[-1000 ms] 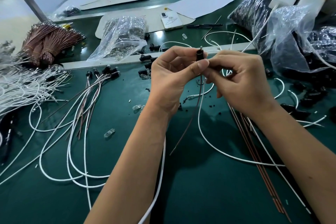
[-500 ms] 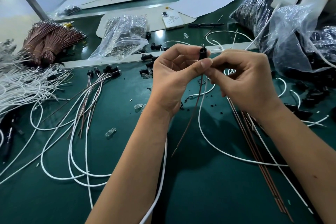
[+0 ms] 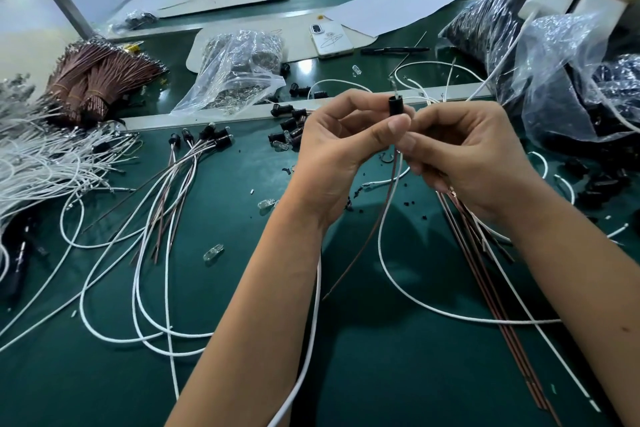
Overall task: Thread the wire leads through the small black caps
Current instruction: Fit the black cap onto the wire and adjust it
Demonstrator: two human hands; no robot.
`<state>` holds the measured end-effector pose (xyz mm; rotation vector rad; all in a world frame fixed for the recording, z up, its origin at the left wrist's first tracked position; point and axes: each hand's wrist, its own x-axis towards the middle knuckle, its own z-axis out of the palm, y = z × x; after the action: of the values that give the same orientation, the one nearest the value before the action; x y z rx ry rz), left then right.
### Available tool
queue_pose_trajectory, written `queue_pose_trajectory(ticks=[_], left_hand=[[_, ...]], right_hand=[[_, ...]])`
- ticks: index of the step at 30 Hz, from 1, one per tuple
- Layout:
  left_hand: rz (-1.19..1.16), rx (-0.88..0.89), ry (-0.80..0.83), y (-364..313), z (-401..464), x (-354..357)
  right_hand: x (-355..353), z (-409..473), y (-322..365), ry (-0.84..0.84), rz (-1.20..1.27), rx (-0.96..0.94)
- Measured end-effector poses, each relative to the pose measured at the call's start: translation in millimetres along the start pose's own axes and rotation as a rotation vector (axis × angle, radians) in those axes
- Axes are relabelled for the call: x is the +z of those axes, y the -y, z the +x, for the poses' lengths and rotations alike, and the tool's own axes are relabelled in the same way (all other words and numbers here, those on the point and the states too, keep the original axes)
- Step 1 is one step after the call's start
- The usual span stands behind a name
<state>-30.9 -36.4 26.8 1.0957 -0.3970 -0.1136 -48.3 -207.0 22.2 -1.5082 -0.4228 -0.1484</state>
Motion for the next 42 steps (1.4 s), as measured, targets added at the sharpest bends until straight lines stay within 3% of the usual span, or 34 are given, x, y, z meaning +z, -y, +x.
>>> queue_pose_trajectory(ticks=[6,15,25,42], left_hand=[[-0.017,-0.070,0.026,-1.2,-1.1,0.7],[0.011,-0.054,0.011,-2.3,-1.5,2.5],[0.083,0.041,0.010,1.9,-0.7,3.1],[0.094,0.110,0.039,4.9,0.6,1.4]], right_hand=[[-3.1,0.3,-0.2,0.072,0.090,0.081],[-7.2,2.6,-3.4,0.082,0.019,0.073],[-5.4,2.9,-2.1,-0.024,-0.132,-0.043],[-7.3,6.9,-3.2,-0.053,-0.268,-0.284]])
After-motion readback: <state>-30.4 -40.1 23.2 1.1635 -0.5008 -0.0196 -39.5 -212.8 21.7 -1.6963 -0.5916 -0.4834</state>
